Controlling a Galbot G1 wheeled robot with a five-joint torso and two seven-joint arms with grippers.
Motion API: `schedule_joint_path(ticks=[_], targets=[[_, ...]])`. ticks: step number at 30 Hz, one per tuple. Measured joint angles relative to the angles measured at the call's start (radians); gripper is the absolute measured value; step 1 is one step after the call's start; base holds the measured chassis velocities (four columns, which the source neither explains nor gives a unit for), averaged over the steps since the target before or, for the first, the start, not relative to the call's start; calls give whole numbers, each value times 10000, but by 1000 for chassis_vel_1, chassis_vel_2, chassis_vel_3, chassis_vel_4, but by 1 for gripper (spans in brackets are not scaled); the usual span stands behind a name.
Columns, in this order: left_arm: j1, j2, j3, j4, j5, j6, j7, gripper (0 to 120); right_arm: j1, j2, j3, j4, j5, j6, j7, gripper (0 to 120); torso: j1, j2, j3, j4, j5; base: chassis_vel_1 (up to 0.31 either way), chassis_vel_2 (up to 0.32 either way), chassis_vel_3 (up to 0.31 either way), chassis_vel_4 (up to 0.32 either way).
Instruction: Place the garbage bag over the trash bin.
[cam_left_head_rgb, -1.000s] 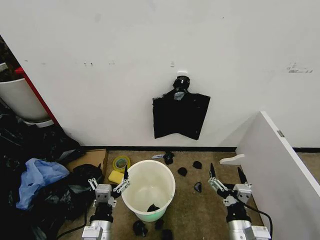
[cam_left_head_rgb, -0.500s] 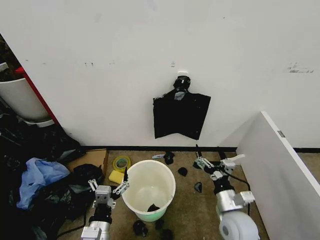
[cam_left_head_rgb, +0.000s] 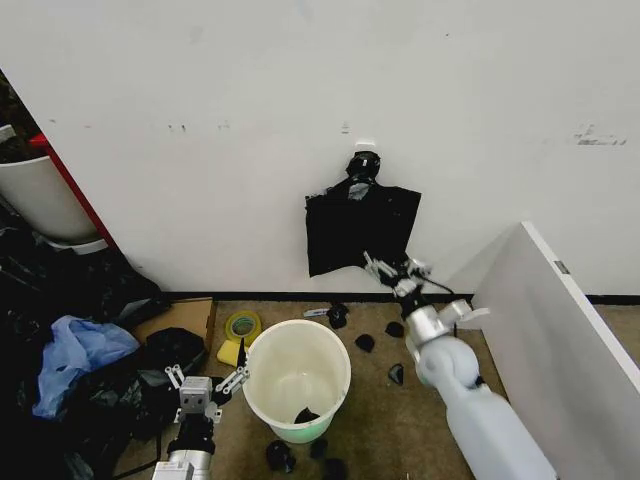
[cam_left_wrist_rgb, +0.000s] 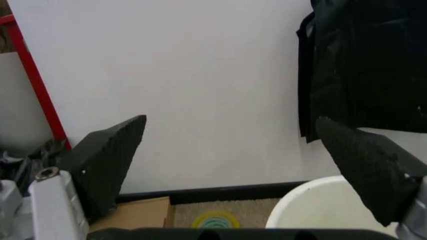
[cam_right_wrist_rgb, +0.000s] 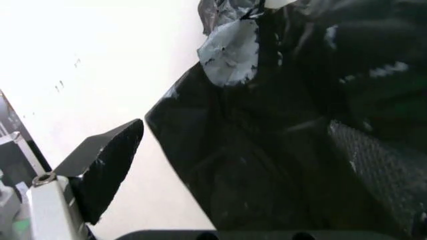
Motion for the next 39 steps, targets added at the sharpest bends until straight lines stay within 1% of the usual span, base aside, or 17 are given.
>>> schedule_joint_path(ticks=[3, 4, 8, 16, 18, 20, 21, 25, 26, 27, 28, 29, 30, 32, 33, 34, 39], targets=[[54, -39, 1, -45, 23, -7, -1, 100, 875, 98, -203, -796, 27, 10, -197, 100, 0, 0, 0, 0, -1, 0, 0, 0, 0], [54, -39, 1, -45, 23, -7, -1, 100, 875, 98, -203, -796, 27, 10, -197, 100, 0, 0, 0, 0, -1, 0, 0, 0, 0], [73, -43, 1, -125, 21, -5, -4, 100, 1793, 306, -399, -1528, -80, 65, -270, 100, 1, 0, -1, 2, -1, 0, 0, 0, 0], [33, -48, 5, -168, -23, 47, -18, 100, 2507, 704, -554, -2286, -542, 61, 9, 100, 1, -1, -1, 1, 0, 0, 0, 0, 0], [26, -53, 10, -219, -37, 62, -23, 100, 2572, 798, -526, -2371, -556, 76, 204, 97, 1, 0, -1, 1, 0, 0, 0, 0, 0], [23, -54, 10, -229, -44, 67, -23, 100, 2589, 828, -494, -2371, -534, 84, 285, 97, 0, 0, -1, 1, 1, 0, 0, 0, 0], [16, -55, 6, -233, -51, 69, -17, 100, 2614, 861, -452, -2371, -499, 88, 378, 95, 0, 0, -1, 0, 0, 0, 0, 0, 0], [-27, -30, 5, -167, -51, 69, 23, 100, 2670, 878, -440, -2363, -502, 90, 475, 77, -1, 0, -1, 0, 0, 0, 0, 0, 0], [-27, -30, 5, -167, -51, 69, 23, 100, 2670, 878, -440, -2363, -502, 90, 475, 77, -1, 0, -1, 0, 0, 0, 0, 0, 0], [-43, -24, 17, -143, -52, 69, 24, 100, 2668, 893, -441, -2361, -517, 88, 482, 72, -1, 0, -2, 0, 0, 0, 0, 0, 0], [-58, -20, 27, -123, -52, 69, 24, 100, 2659, 912, -438, -2359, -526, 88, 487, 71, -1, 0, -2, 0, 0, 0, 0, 0, 0], [-86, -19, 43, -99, -52, 69, 22, 100, 2637, 941, -417, -2358, -533, 86, 491, 64, -1, 0, -1, 0, 0, 0, 0, 0, 0], [-99, -18, 48, -88, -52, 70, 18, 100, 2628, 950, -406, -2359, -535, 86, 493, 63, -1, 0, -1, 0, 0, 0, 0, 0, 0], [-134, -19, 55, -75, -71, 74, -1, 100, 2589, 961, -362, -2333, -555, 86, 491, 52, -1, 0, -2, -1, 0, 0, 0, 0, 0], [-134, -19, 55, -75, -71, 74, -1, 100, 2589, 961, -362, -2333, -555, 86, 491, 52, -1, 0, -2, -1, 0, 0, 0, 0, 0], [-141, -19, 56, -66, -77, 76, -7, 100, 2575, 953, -361, -2315, -567, 86, 483, 49, -1, 0, -2, 0, 1, 0, 0, 0, 0], [-183, -27, 77, -16, -86, 77, -48, 99, 2530, 914, -381, -2200, -683, 87, 434, 27, -1, 0, -2, 0, 1, 0, 0, 0, 0]])
